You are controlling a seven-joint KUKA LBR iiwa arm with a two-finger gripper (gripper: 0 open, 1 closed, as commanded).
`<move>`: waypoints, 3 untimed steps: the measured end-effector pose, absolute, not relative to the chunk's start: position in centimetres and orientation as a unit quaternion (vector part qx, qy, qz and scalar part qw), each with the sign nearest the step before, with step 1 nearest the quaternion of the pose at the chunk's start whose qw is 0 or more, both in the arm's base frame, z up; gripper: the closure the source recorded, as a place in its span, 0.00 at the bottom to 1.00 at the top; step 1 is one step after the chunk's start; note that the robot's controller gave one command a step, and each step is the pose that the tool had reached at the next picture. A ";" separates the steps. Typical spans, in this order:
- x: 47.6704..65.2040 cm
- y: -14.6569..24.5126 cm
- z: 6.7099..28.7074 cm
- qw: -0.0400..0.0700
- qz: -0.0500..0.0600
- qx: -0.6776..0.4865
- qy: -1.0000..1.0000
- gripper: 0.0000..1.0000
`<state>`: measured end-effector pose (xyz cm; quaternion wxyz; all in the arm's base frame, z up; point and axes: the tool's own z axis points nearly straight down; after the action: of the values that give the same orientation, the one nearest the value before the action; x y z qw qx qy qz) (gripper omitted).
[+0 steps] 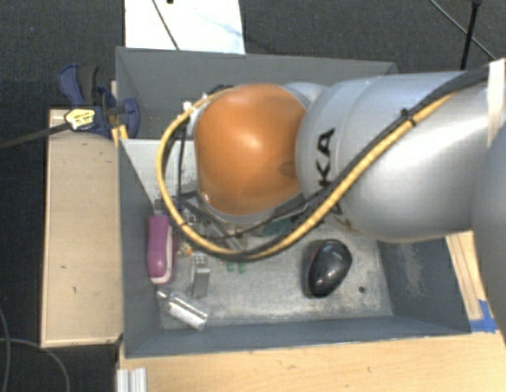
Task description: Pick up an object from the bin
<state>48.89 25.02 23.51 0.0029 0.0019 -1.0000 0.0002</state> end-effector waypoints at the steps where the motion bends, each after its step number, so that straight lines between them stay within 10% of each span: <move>1: 47.6 21.7 12.6 0.001 0.000 0.212 -0.977 0.00; 2: 47.9 23.3 7.6 -0.003 0.001 0.244 -0.970 0.00; 3: 47.9 23.7 7.9 -0.005 -0.002 0.240 -0.971 1.00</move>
Offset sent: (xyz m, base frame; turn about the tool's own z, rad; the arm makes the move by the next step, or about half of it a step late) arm -0.0129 -0.0324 -0.1078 -0.4259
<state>47.92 23.70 7.90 -0.0053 0.2405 -0.9706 -0.0021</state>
